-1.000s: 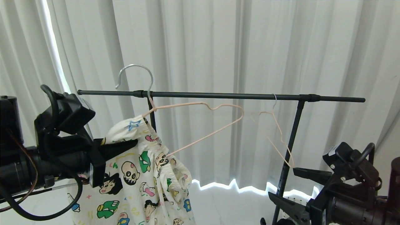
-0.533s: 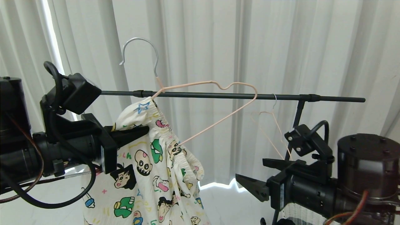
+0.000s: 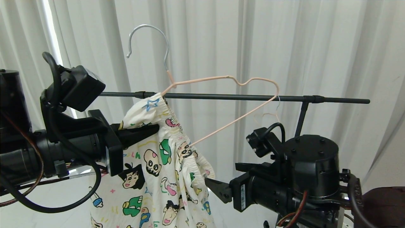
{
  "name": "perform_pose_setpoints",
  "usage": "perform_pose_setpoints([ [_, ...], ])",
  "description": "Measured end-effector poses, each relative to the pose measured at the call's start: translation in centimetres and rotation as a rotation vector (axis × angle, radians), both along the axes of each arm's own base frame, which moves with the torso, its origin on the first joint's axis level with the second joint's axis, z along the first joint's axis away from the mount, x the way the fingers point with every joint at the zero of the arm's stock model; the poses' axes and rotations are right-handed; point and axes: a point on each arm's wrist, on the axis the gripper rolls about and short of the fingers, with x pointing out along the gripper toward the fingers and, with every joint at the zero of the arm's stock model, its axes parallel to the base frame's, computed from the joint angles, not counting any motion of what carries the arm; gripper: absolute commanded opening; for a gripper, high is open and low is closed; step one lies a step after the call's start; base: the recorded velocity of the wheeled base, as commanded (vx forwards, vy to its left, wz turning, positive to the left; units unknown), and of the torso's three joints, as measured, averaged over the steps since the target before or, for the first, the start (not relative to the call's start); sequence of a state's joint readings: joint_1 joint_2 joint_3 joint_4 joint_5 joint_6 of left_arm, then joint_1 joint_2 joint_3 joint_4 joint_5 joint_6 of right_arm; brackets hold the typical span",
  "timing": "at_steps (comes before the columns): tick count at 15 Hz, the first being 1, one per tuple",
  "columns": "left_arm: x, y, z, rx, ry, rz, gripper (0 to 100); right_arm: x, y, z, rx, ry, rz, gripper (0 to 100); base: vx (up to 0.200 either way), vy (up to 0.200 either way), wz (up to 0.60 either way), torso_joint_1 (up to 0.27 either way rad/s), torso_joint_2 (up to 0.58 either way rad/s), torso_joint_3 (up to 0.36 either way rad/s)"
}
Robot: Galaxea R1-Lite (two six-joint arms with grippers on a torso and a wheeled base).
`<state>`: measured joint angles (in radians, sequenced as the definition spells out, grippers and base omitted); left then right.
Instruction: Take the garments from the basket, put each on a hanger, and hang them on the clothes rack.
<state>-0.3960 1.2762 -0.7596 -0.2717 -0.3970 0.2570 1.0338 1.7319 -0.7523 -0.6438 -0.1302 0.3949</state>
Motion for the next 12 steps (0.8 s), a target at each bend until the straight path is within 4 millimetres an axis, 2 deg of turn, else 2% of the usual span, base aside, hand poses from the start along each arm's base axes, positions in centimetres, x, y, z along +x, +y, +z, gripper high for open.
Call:
perform_pose_setpoints([
  [9,-1.0,-0.6,0.8,-0.008,-0.038,-0.051,0,0.5,1.2,-1.9,-0.052,0.017,-0.125,100,0.0,0.0,0.0,0.0,0.0,0.0],
  [12,-1.0,-0.4,0.6,0.006,-0.042,-0.032,0,1.1,0.4,-2.6,-0.146,-0.03,-0.203,100,0.0,0.0,0.0,0.0,0.0,0.0],
])
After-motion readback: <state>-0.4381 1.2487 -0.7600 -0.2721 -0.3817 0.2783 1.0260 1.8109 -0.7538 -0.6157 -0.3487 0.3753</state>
